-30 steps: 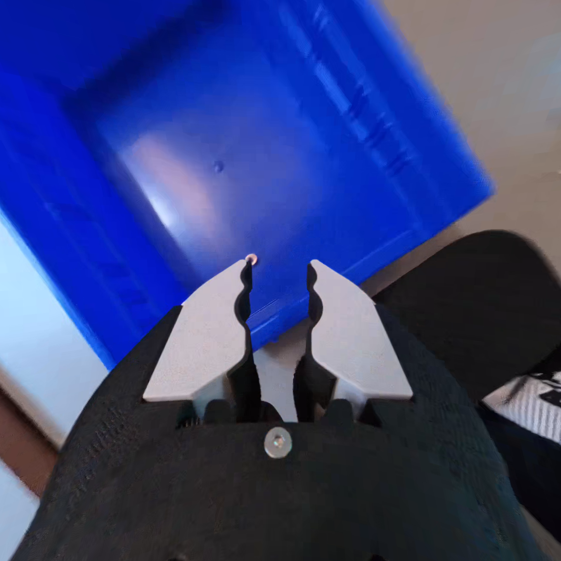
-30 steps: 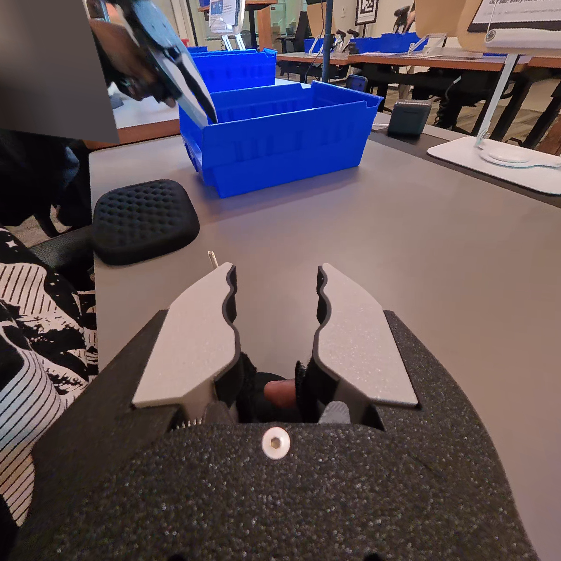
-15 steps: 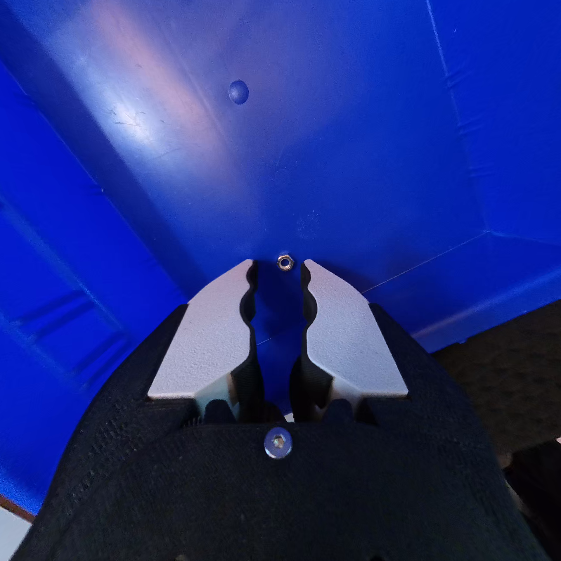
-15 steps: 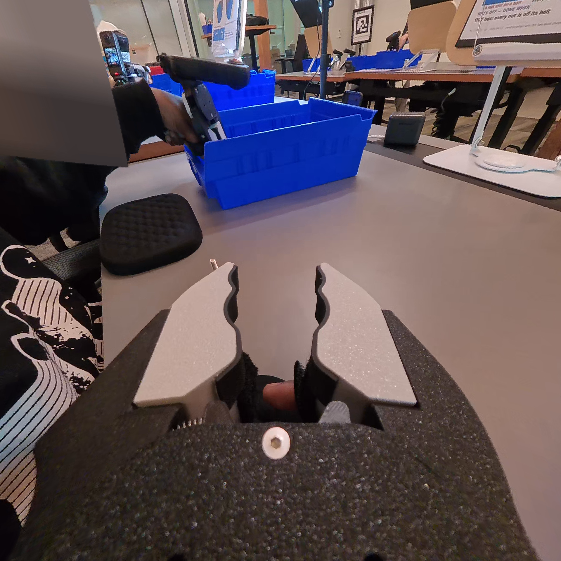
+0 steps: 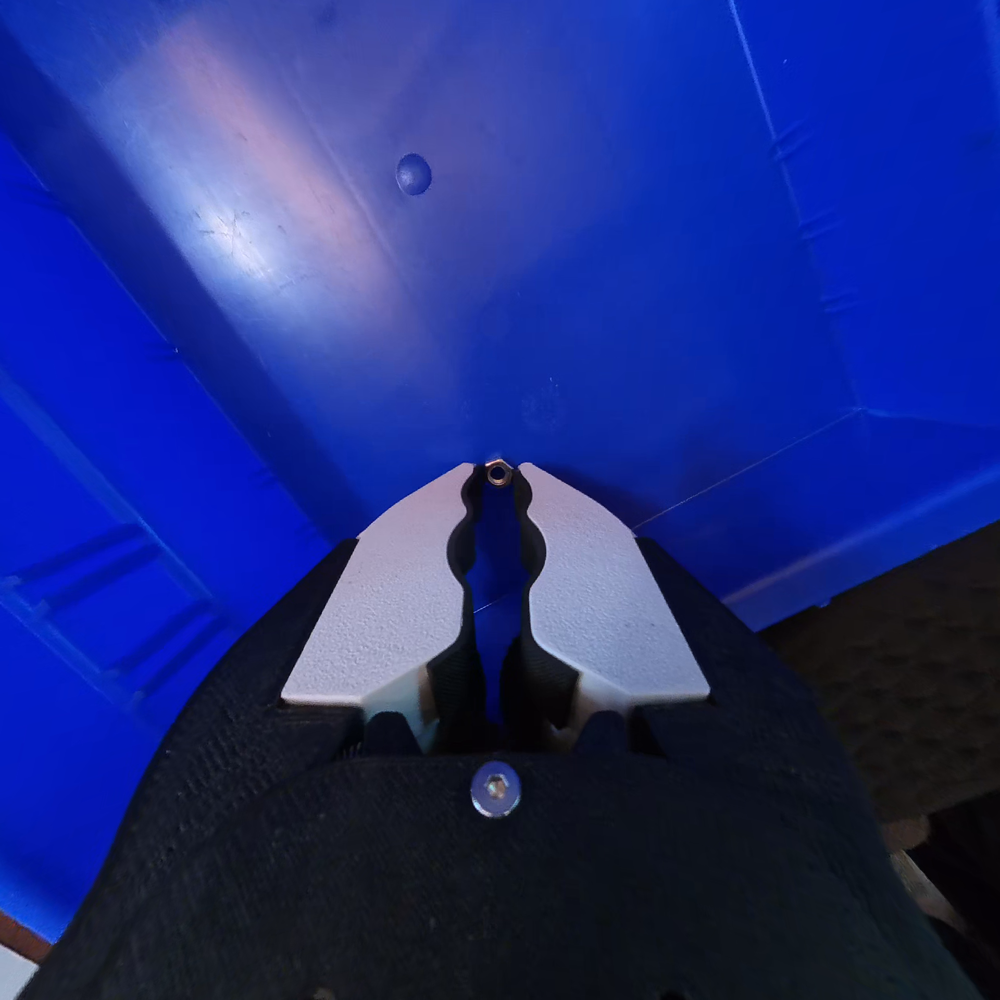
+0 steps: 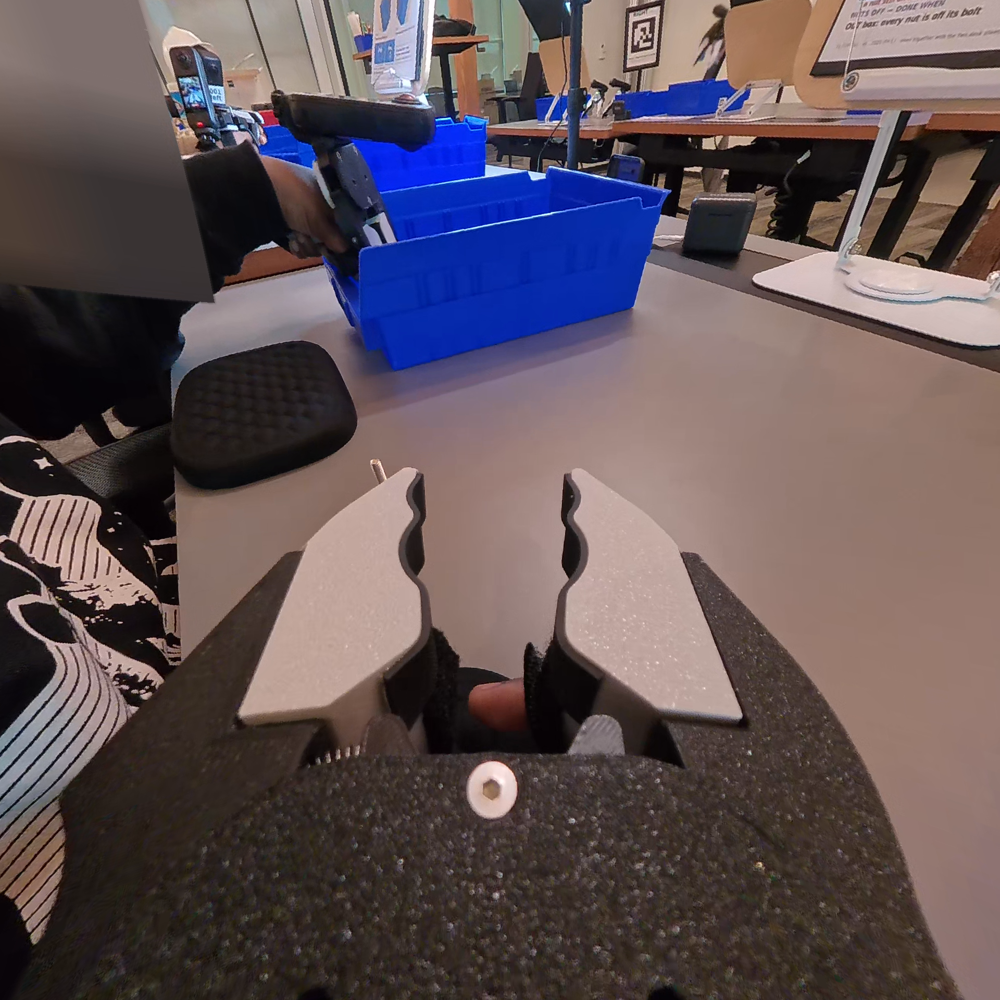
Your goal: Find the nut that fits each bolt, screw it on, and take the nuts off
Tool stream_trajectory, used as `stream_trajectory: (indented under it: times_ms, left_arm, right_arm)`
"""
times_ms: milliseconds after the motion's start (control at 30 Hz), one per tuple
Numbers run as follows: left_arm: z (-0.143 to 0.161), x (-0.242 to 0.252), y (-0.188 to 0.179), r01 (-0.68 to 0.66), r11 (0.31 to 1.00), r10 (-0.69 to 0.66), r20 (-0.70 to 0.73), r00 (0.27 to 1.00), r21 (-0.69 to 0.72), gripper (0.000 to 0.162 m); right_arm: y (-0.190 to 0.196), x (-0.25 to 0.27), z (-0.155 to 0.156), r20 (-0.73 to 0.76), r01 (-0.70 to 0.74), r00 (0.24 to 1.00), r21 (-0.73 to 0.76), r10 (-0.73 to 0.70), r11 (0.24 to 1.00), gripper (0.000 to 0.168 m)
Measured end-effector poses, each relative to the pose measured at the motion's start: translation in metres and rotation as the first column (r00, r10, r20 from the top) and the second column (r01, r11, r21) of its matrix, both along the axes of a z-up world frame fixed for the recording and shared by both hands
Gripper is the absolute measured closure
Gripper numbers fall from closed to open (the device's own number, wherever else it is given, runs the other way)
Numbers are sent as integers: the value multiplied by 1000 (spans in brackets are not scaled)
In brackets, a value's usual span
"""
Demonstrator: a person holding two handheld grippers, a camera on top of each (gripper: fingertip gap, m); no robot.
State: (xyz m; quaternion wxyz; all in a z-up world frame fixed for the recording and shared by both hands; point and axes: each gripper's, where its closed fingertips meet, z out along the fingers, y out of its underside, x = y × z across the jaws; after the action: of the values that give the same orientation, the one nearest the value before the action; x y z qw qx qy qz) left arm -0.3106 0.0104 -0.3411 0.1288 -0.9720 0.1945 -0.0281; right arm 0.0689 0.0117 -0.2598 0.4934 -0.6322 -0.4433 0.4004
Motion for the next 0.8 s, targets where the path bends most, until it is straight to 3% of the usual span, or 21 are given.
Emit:
stream_trajectory:
  times_ms: [100,200,333,433,533,633,800]
  left_arm:
    - [8,1,3,-7,998,5,34,999,61,151]
    - [38,13,11,-12,973,-17,124,992,231,151]
    - [102,59,13,-26,856,-186,355,916,517,151]
    - [147,104,-5,-74,763,-370,527,765,642,152]
    - [175,146,-30,-115,722,-513,640,572,682,151]
    - [183,179,-49,-132,726,-577,702,419,675,152]
    - [182,227,-78,-138,806,-562,817,130,576,152]
  right_arm:
    - [0,0,0,2,-2,1000,0,2,1000,119]
    - [0,-1,-1,5,-3,1000,-2,3,1000,119]
    - [-1,-1,-2,11,-7,1000,1,7,1000,119]
    - [-2,-2,-2,16,-11,1000,7,11,1000,119]
    - [-4,-2,-2,19,-19,1000,20,19,1000,119]
    - [-7,-3,-1,21,-32,999,40,31,999,119]
    - [-14,-4,2,19,-55,998,90,53,994,119]
